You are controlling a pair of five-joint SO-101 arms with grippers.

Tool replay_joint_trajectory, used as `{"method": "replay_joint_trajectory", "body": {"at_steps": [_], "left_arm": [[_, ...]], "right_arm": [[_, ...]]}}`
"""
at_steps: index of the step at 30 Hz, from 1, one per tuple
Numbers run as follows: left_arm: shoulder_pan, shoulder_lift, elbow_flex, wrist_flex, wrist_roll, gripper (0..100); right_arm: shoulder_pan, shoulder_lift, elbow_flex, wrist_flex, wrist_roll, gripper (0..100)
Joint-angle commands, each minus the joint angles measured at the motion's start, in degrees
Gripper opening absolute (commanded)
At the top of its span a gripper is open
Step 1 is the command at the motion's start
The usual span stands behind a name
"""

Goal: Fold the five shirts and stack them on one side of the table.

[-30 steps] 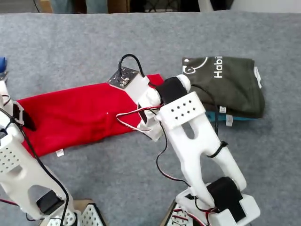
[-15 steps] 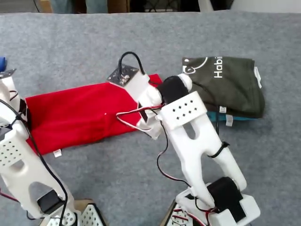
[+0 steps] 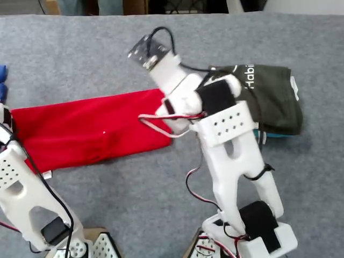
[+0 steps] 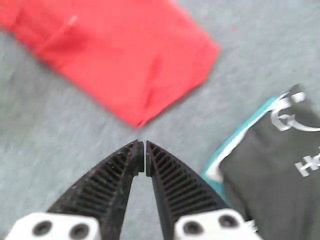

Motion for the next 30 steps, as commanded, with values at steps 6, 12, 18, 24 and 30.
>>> {"method": "replay_joint_trajectory", "body": {"at_steps": [6, 12, 18, 24, 30], "left_arm": [[6.5, -6.5, 0.3, 0.6, 1.4, 3], [16.5, -17.1, 12.9, 0.6, 5.9, 3], [27.9, -24.9, 22.5, 0.5, 13.4, 3], [36.2, -25.5, 25.2, 0.4, 20.1, 3], [42.7, -25.5, 24.1, 0.4, 23.9, 3]], "right_arm": [[9.0, -0.4, -2.9, -16.2, 0.6, 2.1], [17.1, 0.1, -2.4, -20.7, 0.8, 2.1], [25.3, -0.4, -2.7, -22.8, 6.5, 2.1], [31.0, -0.4, -2.7, -22.8, 12.3, 2.1], [33.7, -0.4, -2.8, -22.8, 14.8, 2.1]]}}
